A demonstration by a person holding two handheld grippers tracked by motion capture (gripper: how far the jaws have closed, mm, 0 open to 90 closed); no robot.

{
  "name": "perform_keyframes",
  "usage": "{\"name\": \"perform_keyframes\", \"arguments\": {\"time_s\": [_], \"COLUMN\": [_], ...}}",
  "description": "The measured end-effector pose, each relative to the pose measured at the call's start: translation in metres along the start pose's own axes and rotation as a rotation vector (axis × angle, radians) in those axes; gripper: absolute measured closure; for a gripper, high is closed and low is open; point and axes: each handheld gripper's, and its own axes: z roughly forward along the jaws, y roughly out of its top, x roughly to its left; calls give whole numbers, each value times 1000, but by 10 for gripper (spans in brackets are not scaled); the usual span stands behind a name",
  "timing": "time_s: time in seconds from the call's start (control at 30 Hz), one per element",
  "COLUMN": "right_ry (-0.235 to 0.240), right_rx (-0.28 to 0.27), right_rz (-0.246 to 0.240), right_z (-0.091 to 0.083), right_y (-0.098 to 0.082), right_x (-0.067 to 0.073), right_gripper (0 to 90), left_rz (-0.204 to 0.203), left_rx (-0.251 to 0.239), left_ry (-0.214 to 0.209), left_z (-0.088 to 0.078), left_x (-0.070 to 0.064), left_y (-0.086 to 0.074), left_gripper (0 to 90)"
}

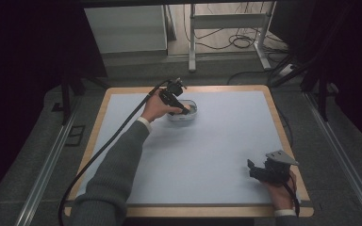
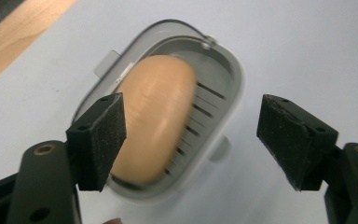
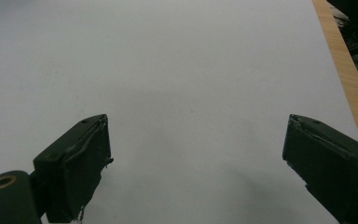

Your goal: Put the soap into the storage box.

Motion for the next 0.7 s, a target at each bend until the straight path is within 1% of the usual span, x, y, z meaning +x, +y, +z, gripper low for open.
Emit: {"name": "perform_keyframes", "arguments": {"time_s": [0.03,0.07,0.13,0.17,0.27,0.37,0.47,0.6,0.7], "right_ry": [-1,-3,-1,0,-3,-9,-10,-8,-8], "right_rx": [-1,-5,-5,-3,0,-1,2,2,1], "right_rz": [-3,-6,-13,-16,-17,-18,-17,-16,-15], "right_z": [0,0,0,0,0,0,0,0,0], "right_y": [0,0,0,0,0,0,0,0,0], "right_x": [0,0,1,1,1,2,2,2,1], "right_gripper": [75,75,75,75,75,75,75,75,75], "left_rz": [-10,-24,-12,11,4,-4,6,0,-3], "left_rx": [-35,-68,-72,-53,-67,-87,-96,-120,-128], "left_ry": [7,2,5,12,17,10,11,4,4], "left_z": [-5,-9,-15,-20,-29,-41,-52,-63,-68], "left_x": [-2,-6,-13,-15,-20,-24,-30,-35,-39], "left_y": [-4,-11,-20,-27,-42,-56,-70,-86,-98], "left_gripper": [228,230,224,217,211,209,200,197,196]}}
